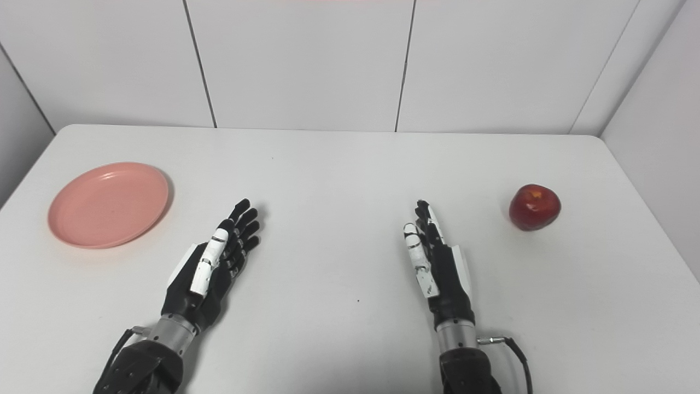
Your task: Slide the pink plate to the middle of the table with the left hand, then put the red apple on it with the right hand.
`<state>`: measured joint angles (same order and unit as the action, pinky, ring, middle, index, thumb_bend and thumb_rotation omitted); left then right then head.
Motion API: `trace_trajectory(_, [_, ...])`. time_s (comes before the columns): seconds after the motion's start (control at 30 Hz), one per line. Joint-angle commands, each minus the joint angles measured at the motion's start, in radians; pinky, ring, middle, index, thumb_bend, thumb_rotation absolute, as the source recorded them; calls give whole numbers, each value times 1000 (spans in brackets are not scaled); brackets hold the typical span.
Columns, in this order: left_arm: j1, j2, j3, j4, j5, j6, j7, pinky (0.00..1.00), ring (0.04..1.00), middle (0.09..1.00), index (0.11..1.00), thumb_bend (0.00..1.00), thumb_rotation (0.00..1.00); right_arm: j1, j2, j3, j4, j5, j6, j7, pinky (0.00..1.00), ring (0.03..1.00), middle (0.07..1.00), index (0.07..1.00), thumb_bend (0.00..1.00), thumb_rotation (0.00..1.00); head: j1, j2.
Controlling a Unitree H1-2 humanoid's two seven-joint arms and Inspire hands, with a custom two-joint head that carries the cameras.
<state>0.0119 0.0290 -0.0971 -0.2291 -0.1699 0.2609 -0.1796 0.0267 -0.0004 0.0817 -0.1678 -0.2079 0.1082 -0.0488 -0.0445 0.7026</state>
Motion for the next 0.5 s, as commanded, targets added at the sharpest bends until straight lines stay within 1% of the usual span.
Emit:
trace_trajectory(0.0, [-22, -5, -2, -26, -6, -6, -2, 1000, 1000, 1000, 1000, 456, 1000, -14, -2, 2, -38, 3, -8, 9, 931, 949, 951, 956, 200, 1000, 0, 1])
trace_trajectory(0.33, [-21, -5, -4, -27, -3, -3, -2, 1000, 1000, 1000, 1000, 458, 1000, -12, 2, 2, -42, 5, -1, 8, 936, 950, 953, 956, 194, 1000, 1, 0])
trace_trajectory(0.47, [-21, -6, -2, -23, -7, -7, -4, 1000, 1000, 1000, 1000, 456, 1000, -14, 0, 2, -35, 6, -9, 7, 936, 949, 952, 957, 194, 1000, 1, -1])
